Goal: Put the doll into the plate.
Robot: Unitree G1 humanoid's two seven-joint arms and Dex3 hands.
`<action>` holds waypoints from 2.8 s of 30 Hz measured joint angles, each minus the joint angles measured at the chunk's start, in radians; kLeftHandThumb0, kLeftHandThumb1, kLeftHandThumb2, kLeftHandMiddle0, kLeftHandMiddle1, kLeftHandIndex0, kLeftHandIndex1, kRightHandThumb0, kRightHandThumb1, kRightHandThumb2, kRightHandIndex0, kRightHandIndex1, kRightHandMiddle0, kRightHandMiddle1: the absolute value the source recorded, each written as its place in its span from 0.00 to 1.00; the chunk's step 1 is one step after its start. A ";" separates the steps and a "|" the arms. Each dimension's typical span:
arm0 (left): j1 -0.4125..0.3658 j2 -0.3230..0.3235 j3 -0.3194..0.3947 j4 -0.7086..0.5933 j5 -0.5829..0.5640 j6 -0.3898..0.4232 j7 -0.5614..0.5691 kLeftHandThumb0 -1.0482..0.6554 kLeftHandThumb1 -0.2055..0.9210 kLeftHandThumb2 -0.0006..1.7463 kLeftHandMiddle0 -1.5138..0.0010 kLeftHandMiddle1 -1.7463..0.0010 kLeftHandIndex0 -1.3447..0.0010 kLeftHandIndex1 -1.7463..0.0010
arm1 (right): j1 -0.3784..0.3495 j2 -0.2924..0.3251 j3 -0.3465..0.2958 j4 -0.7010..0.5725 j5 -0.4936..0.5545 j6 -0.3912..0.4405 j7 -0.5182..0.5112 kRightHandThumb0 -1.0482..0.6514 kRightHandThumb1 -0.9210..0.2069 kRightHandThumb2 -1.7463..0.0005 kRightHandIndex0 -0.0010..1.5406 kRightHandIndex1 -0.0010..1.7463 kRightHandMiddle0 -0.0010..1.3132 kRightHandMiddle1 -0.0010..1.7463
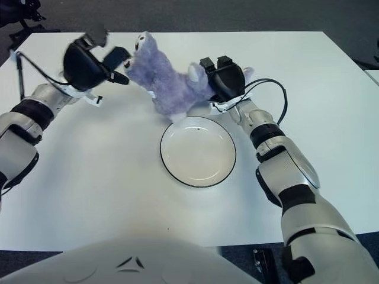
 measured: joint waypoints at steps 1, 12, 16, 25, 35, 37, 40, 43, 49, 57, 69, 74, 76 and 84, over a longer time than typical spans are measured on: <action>0.009 0.000 0.006 0.001 -0.010 0.000 -0.009 0.41 1.00 0.22 0.58 0.06 0.75 0.09 | 0.006 -0.007 -0.003 -0.011 0.000 0.000 -0.006 0.62 0.44 0.32 0.33 1.00 0.24 1.00; 0.046 -0.012 0.078 0.030 -0.082 0.035 -0.112 0.41 1.00 0.24 0.66 0.00 0.77 0.06 | 0.058 -0.057 -0.041 -0.148 -0.017 -0.004 -0.015 0.84 0.31 0.43 0.27 1.00 0.40 1.00; 0.050 -0.018 0.090 0.041 -0.095 0.047 -0.130 0.41 1.00 0.24 0.68 0.00 0.78 0.06 | 0.060 -0.062 -0.059 -0.153 -0.017 -0.002 -0.026 0.85 0.30 0.44 0.27 1.00 0.41 1.00; 0.062 -0.040 0.118 0.044 -0.130 0.038 -0.144 0.60 1.00 0.24 0.82 0.08 0.81 0.10 | 0.060 -0.059 -0.083 -0.152 -0.017 0.008 -0.066 0.85 0.31 0.44 0.27 1.00 0.42 1.00; 0.084 -0.062 0.149 0.056 -0.173 0.020 -0.161 0.61 1.00 0.23 0.81 0.11 0.79 0.11 | 0.063 -0.052 -0.110 -0.154 -0.009 -0.011 -0.075 0.85 0.34 0.42 0.28 1.00 0.42 1.00; 0.085 -0.066 0.152 0.060 -0.181 0.019 -0.170 0.61 1.00 0.23 0.77 0.09 0.82 0.13 | 0.070 -0.051 -0.119 -0.161 -0.006 -0.018 -0.075 0.86 0.35 0.41 0.29 1.00 0.43 1.00; 0.085 -0.073 0.159 0.069 -0.193 0.013 -0.191 0.61 1.00 0.23 0.74 0.09 0.85 0.14 | 0.085 -0.051 -0.132 -0.179 0.002 -0.028 -0.075 0.86 0.35 0.40 0.29 1.00 0.43 1.00; 0.087 -0.083 0.162 0.076 -0.202 0.009 -0.206 0.61 1.00 0.23 0.73 0.09 0.86 0.14 | 0.099 -0.051 -0.136 -0.191 0.005 -0.034 -0.075 0.86 0.36 0.40 0.30 1.00 0.43 1.00; 0.094 -0.097 0.162 0.078 -0.211 -0.008 -0.233 0.61 1.00 0.23 0.72 0.12 0.90 0.10 | 0.127 -0.051 -0.141 -0.214 0.005 -0.049 -0.086 0.86 0.36 0.39 0.30 1.00 0.44 1.00; 0.095 -0.103 0.162 0.078 -0.212 -0.016 -0.247 0.61 1.00 0.23 0.71 0.14 0.90 0.09 | 0.159 -0.052 -0.157 -0.221 0.022 -0.111 -0.098 0.71 0.19 0.71 0.53 1.00 0.51 1.00; 0.096 -0.110 0.163 0.079 -0.215 -0.025 -0.273 0.61 1.00 0.23 0.71 0.14 0.90 0.09 | 0.227 -0.059 -0.223 -0.321 0.120 -0.208 0.046 0.66 0.11 0.81 0.57 1.00 0.53 1.00; 0.096 -0.118 0.166 0.080 -0.223 -0.032 -0.298 0.61 1.00 0.23 0.70 0.15 0.90 0.10 | 0.269 -0.067 -0.264 -0.376 0.251 -0.259 0.214 0.64 0.08 0.85 0.58 1.00 0.54 1.00; 0.096 -0.120 0.167 0.080 -0.223 -0.033 -0.306 0.61 1.00 0.23 0.70 0.15 0.89 0.10 | 0.286 -0.068 -0.281 -0.396 0.290 -0.270 0.272 0.63 0.07 0.86 0.58 1.00 0.54 1.00; 0.096 -0.126 0.174 0.079 -0.225 -0.034 -0.326 0.61 1.00 0.22 0.70 0.15 0.89 0.10 | 0.325 -0.064 -0.340 -0.425 0.401 -0.305 0.418 0.61 0.05 0.89 0.60 1.00 0.55 1.00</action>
